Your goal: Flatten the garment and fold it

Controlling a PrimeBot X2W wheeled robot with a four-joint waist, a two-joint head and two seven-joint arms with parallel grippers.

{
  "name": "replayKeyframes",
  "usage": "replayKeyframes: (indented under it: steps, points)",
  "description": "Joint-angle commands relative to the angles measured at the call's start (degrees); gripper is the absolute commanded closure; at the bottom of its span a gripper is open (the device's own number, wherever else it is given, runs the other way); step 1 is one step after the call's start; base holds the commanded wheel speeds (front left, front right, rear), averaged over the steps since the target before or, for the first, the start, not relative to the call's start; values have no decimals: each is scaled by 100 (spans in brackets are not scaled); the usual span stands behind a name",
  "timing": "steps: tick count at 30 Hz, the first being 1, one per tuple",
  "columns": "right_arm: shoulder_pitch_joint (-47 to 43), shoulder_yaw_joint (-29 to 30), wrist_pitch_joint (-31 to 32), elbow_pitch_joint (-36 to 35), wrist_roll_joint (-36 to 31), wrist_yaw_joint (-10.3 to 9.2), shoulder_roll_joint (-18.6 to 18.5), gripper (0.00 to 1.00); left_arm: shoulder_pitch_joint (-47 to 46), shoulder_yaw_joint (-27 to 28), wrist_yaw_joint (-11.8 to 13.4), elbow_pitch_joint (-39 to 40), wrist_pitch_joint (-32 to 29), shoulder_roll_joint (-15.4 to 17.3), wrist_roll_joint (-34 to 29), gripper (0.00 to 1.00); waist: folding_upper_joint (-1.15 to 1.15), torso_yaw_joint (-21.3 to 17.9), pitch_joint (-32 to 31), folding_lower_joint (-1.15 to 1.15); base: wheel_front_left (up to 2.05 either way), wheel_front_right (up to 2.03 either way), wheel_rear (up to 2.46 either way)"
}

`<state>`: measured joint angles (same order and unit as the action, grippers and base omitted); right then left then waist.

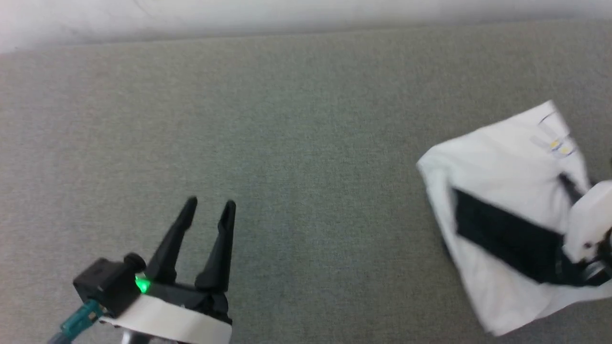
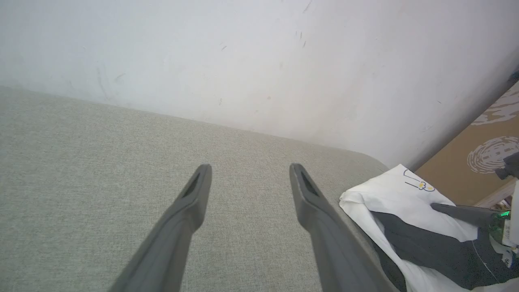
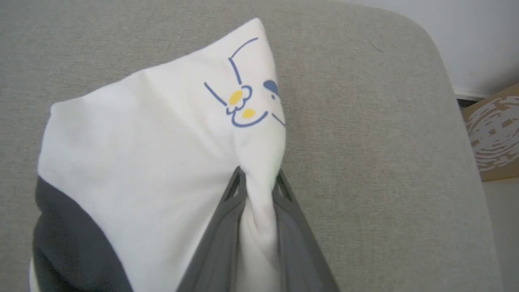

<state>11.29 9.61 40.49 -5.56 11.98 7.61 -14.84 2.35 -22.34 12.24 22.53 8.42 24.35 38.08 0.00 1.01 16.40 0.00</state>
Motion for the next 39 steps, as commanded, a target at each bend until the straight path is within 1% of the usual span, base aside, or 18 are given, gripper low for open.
replayKeyframes:
  steps: [1,4,5,12,15,18,21,25,32,33,34,35,36,39]
  points:
    - [221,40,-2,-57,-81,-12,-271,100,-228,35,8,74,-13,58,-99,0,0,-186,439,0,0,0,0]
    - [442,122,-63,-80,-187,-12,-756,100,-506,71,5,180,-42,99,-209,0,0,-229,816,0,0,0,0]
    - [442,122,-63,-80,-187,-12,-756,100,-506,71,5,180,-42,99,-209,0,0,-229,816,0,0,0,0]
    - [857,350,-340,198,-346,-12,-1697,100,-969,186,15,375,-141,249,-400,0,0,-320,1445,0,0,0,0]
    - [996,470,-515,468,-391,-12,-2019,100,-1091,205,23,438,-193,299,-455,0,0,-328,1651,0,0,0,0]
    - [1106,612,-676,777,-495,-12,-2227,100,-1202,202,28,485,-236,324,-502,0,0,-315,1807,0,0,0,0]
    - [1189,743,-795,1013,-652,-12,-2311,100,-1295,194,33,529,-279,347,-545,0,0,-308,1949,0,0,0,0]
    - [1261,876,-908,1248,-855,-12,-2291,100,-1410,168,36,552,-315,371,-621,0,0,-298,2065,0,0,0,0]
    - [1367,980,-931,1567,-998,-12,-2042,100,-1518,74,38,537,-268,354,-771,0,0,-334,2107,0,0,0,0]
    - [1381,992,-957,1600,-1019,-12,-2029,86,-1527,61,28,532,-244,351,-787,0,0,-339,2097,0,0,0,0]
    - [1398,1015,-1015,1627,-1051,-12,-2017,62,-1536,48,15,525,-210,348,-806,0,0,-341,2081,0,0,0,0]
    - [1412,1036,-1085,1661,-1078,-12,-2002,20,-1546,37,3,511,-168,342,-828,0,0,-342,2055,0,0,0,0]
    - [1421,1034,-1138,1707,-1098,-12,-1998,0,-1551,28,-7,492,-121,333,-847,0,0,-344,2021,0,0,0,0]
    - [1436,975,-1297,1817,-1107,-12,-2021,0,-1545,9,-46,425,74,282,-877,0,0,-353,1855,0,0,0,0]
